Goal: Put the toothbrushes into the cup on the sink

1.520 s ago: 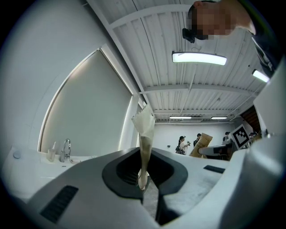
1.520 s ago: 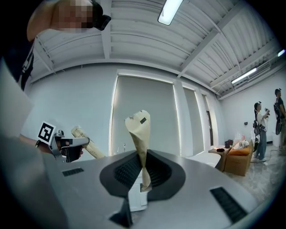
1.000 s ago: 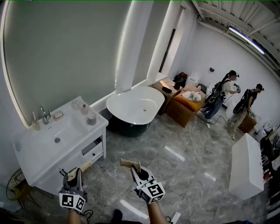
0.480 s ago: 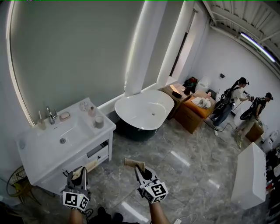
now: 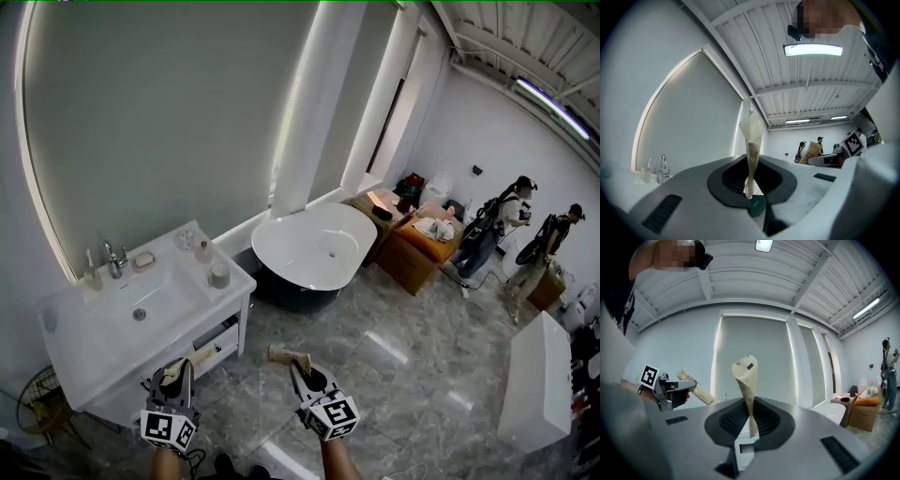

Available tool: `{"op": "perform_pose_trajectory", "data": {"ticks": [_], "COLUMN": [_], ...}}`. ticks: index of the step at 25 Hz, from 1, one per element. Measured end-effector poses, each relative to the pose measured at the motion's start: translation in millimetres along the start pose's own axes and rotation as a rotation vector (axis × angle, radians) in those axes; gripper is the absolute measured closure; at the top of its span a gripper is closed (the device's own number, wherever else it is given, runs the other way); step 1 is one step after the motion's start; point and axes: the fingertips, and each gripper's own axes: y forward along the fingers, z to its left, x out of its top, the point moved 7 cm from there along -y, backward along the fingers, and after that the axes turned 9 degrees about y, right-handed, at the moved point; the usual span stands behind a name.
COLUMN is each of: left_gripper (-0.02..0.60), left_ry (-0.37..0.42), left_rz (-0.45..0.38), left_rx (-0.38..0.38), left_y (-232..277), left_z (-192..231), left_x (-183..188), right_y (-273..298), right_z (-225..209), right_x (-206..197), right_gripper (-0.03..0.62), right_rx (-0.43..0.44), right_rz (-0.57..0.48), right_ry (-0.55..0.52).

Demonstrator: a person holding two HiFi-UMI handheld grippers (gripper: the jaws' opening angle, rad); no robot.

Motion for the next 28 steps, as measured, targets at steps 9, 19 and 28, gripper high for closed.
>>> {"op": "perform_pose_trajectory", "data": {"ticks": [9, 19, 28], "left_gripper": [0.540, 0.540, 0.540], "left_ry": [-0.014, -0.013, -0.046], "left_rz": [-0.007, -0.002, -0.021], "left_rx": [0.016, 0.006, -0.052], "left_y": [4, 12, 21], "left_z": [18, 50, 71], "left_x": [-2, -10, -21], "right_y": [24, 58, 63], "right_z": [15, 25, 44], "right_x": [-6, -11, -15], "right_gripper": [0.546, 0.546, 0.546], "right_rx": [0.028, 0.028, -0.039], "right_rz": [0.025, 0.015, 0.006], "right_ry": [0.000, 0.009, -0.017]}}
